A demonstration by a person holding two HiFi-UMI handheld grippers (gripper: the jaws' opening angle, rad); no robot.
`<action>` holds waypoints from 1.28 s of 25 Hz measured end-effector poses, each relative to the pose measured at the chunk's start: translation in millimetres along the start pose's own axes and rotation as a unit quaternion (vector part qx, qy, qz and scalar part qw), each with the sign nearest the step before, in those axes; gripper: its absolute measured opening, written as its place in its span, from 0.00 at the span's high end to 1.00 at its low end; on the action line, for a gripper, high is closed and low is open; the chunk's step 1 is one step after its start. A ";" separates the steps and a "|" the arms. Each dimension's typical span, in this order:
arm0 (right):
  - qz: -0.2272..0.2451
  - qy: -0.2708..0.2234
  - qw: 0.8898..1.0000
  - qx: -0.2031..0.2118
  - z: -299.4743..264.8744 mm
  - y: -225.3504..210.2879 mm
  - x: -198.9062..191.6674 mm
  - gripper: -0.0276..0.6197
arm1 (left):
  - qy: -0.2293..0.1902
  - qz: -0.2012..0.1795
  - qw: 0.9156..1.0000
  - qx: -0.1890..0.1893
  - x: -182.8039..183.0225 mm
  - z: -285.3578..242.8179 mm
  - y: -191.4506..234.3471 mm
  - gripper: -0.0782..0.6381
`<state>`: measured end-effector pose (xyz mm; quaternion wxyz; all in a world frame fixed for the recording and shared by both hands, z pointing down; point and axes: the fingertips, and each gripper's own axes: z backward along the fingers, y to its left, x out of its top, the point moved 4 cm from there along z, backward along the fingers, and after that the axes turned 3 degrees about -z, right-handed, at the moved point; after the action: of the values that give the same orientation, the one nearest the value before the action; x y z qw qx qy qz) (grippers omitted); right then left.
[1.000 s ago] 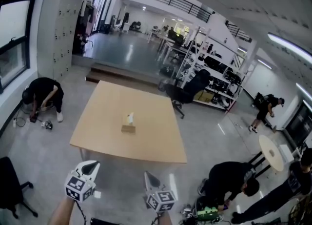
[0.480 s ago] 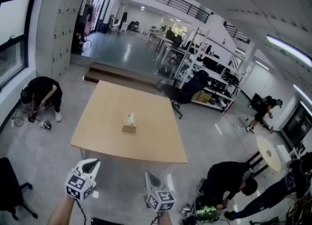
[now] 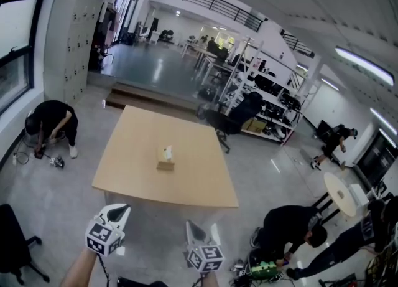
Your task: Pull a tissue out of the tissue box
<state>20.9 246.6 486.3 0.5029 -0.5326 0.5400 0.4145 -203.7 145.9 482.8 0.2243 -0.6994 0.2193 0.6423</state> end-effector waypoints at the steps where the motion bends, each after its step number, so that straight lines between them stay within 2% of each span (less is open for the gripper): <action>1: 0.000 0.000 1.000 -0.001 -0.1 -0.1 -0.3 0.96 | -0.001 0.000 1.000 -0.001 0.5 -0.7 0.2 0.88; 12: -0.003 -0.001 1.000 0.002 -42.0 -30.7 0.9 0.96 | 0.009 -0.001 1.000 -0.002 -5.1 -45.8 16.5 0.88; 19: -0.011 0.000 1.000 0.016 -116.9 -90.0 8.6 0.96 | 0.008 -0.002 1.000 0.005 -9.4 -127.9 43.5 0.88; 24: -0.013 0.005 0.999 0.029 -167.9 -123.7 21.5 0.96 | 0.005 0.002 1.000 0.016 4.9 -184.1 64.1 0.88; 32: -0.032 0.020 0.998 0.045 -237.5 -169.5 23.4 0.96 | 0.023 0.005 0.999 0.024 0.4 -257.6 94.4 0.88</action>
<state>166.7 -5.7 514.0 0.5285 -0.5342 0.5509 0.3630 -53.8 -83.3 498.5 0.2328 -0.7075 0.2434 0.6213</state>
